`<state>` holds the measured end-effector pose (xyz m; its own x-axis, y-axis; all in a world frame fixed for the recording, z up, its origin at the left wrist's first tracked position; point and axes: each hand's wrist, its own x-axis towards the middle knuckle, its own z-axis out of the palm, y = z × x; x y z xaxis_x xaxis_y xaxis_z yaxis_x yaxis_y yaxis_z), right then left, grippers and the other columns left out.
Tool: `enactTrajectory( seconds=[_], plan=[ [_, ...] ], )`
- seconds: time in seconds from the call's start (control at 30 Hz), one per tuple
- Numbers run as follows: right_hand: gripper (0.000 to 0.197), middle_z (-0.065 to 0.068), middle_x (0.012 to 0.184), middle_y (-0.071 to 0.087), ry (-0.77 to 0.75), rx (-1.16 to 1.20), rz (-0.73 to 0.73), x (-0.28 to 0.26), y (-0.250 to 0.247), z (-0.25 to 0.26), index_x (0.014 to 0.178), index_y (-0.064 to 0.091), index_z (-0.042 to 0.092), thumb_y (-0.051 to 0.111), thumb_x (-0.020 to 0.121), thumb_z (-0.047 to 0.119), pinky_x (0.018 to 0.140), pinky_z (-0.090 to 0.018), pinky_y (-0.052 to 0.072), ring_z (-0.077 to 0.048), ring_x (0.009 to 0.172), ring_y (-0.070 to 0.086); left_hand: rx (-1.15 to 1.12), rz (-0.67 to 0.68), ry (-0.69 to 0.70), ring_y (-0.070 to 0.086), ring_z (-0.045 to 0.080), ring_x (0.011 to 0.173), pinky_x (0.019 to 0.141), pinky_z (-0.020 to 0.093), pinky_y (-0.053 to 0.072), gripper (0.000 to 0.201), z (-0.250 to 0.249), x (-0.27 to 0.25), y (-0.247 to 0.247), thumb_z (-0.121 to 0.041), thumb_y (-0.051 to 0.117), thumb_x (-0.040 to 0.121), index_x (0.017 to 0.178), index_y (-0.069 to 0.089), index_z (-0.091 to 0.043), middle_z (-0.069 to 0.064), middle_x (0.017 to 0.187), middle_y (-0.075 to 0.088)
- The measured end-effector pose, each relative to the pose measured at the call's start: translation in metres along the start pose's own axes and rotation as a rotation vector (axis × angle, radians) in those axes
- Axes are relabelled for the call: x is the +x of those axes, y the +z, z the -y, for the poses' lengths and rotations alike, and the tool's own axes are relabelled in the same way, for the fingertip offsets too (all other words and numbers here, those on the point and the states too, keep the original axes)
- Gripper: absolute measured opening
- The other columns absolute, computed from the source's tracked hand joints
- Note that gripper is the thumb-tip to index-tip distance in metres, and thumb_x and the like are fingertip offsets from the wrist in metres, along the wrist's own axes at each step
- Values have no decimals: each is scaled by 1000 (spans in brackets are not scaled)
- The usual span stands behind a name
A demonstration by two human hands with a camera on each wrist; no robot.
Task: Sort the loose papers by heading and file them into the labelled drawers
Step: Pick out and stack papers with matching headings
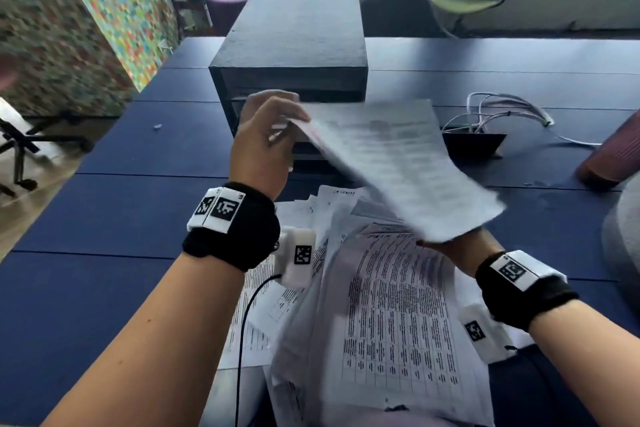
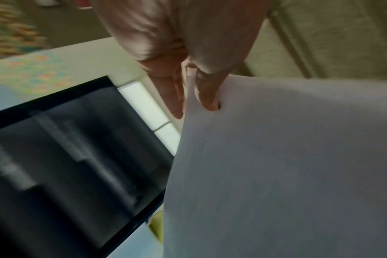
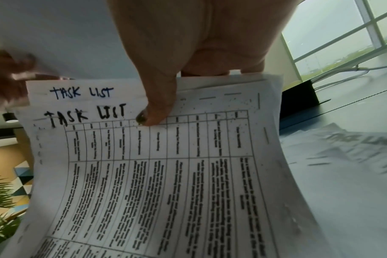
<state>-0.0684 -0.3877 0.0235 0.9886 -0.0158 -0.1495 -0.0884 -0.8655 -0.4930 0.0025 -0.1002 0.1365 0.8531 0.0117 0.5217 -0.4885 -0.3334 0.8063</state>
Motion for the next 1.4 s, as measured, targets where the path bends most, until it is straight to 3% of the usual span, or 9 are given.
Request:
enactTrajectory(
  seconds=[0.17,0.27,0.4,0.5,0.6,0.7,0.9,1.23,1.4],
  plan=[
    [35,0,99,66,77,8,65,-5,-8,-2,109,69,12,69,80,31,67,-8,34,-18,97,60,-196,-182,-452,60,0,69,58,8,47,20,52,-30,4,-1,45,87,95,57,-15,6,92,58],
    [40,-4,109,67,67,14,44,-8,-6,-3,112,67,12,69,79,35,76,-16,33,-20,103,59,-585,-172,-920,67,26,69,61,42,60,36,75,-52,6,-17,42,99,133,36,-28,16,103,62],
    [24,-3,93,68,-29,-48,33,-11,-5,1,98,69,16,66,82,33,71,-24,39,-22,88,60,-626,-97,-1261,68,37,74,69,55,56,56,97,-73,8,-50,53,89,127,37,-12,23,102,61],
    [18,1,92,67,-81,-88,37,-12,-3,2,99,68,17,64,85,27,74,-26,43,-21,88,60,-504,65,-1266,68,37,77,59,47,58,78,102,-86,13,-9,69,82,143,21,-5,22,105,63],
    [19,1,95,67,-100,-138,44,-11,0,1,104,65,16,62,86,13,75,-23,42,-22,89,62,-349,167,-1271,65,42,87,66,52,58,51,109,-89,12,20,55,74,123,47,7,28,108,63],
    [20,-2,83,66,-31,-100,38,-12,-3,1,91,60,26,58,86,7,65,-29,47,-24,75,61,-110,162,-1056,65,32,95,89,50,52,50,117,-83,9,1,71,62,109,55,-2,16,106,67],
    [9,0,73,63,-57,21,-37,-11,-13,3,83,68,18,70,78,10,64,-25,42,-22,72,57,-159,18,-715,60,20,74,73,35,50,24,98,-62,-11,-2,63,85,76,65,-24,-11,69,69],
    [14,-1,76,69,-234,-40,-167,-7,-26,16,90,72,11,73,76,15,80,-28,45,-20,74,58,-323,42,-647,61,7,65,80,28,48,26,94,-27,-28,5,53,90,111,62,-7,-14,66,71],
    [18,4,93,69,-256,-178,-123,-2,-41,36,104,64,25,62,86,26,87,-30,25,-27,95,57,-206,220,-647,62,0,64,77,19,48,31,89,-22,-18,8,51,89,116,61,-3,-16,66,70]
  ],
)
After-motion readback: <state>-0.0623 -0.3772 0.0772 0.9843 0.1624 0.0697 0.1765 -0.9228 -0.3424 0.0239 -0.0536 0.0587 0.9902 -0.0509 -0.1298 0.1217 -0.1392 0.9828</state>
